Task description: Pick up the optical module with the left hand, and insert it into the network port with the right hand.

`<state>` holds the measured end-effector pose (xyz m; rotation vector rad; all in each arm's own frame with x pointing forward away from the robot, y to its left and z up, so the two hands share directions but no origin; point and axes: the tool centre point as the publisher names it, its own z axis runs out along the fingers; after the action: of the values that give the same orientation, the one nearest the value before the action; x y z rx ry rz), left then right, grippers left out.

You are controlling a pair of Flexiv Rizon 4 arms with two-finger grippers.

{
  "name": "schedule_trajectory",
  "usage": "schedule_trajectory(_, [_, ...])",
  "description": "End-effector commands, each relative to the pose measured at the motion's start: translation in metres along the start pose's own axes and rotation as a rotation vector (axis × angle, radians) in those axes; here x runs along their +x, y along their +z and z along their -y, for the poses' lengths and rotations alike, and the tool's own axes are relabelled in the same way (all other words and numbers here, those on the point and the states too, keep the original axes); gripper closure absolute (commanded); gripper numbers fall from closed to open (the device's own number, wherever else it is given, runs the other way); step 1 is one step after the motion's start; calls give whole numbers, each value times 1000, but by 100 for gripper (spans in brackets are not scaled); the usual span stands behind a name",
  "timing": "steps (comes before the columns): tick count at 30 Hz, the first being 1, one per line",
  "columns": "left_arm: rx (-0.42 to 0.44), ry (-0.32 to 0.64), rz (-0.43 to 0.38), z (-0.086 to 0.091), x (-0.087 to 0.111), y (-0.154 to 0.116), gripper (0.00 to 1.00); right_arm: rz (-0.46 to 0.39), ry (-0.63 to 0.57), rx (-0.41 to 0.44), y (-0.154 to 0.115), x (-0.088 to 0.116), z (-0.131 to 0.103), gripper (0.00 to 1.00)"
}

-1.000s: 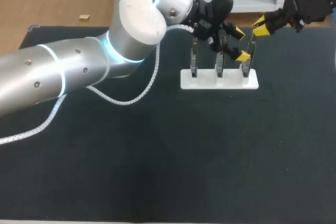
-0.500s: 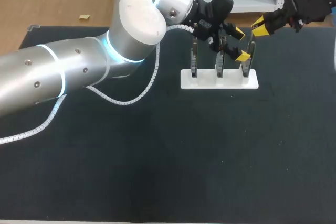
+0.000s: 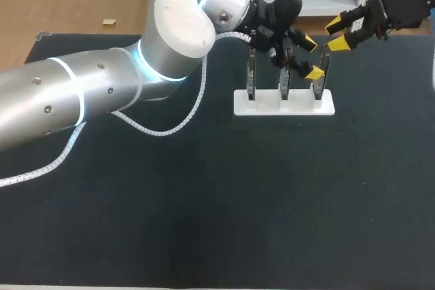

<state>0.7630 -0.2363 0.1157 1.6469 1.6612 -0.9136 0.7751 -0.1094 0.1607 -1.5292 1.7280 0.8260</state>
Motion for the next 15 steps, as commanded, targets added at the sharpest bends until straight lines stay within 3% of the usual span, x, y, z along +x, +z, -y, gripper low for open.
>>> schedule_trajectory(1, [1,-2,-5,-1,-1,0,0,26,-2,-11,-8,-2,-2,0])
schedule_trajectory(3, [1,-2,-5,-1,-1,0,0,28,-4,-10,-10,-2,-2,0])
schedule_trajectory(4, [1,-2,-5,-1,-1,0,0,29,-5,-7,-10,-2,-2,23])
schedule_trajectory(5, [1,-2,-5,-1,-1,0,0,30,-5,-3,-10,-2,-2,73])
schedule_trajectory(6, [1,-2,-5,-1,-1,0,0,30,-7,-2,-10,-2,-2,100])
schedule_trajectory(15, [1,-2,-5,-1,-1,0,0,29,-13,8,-8,-4,0,100])
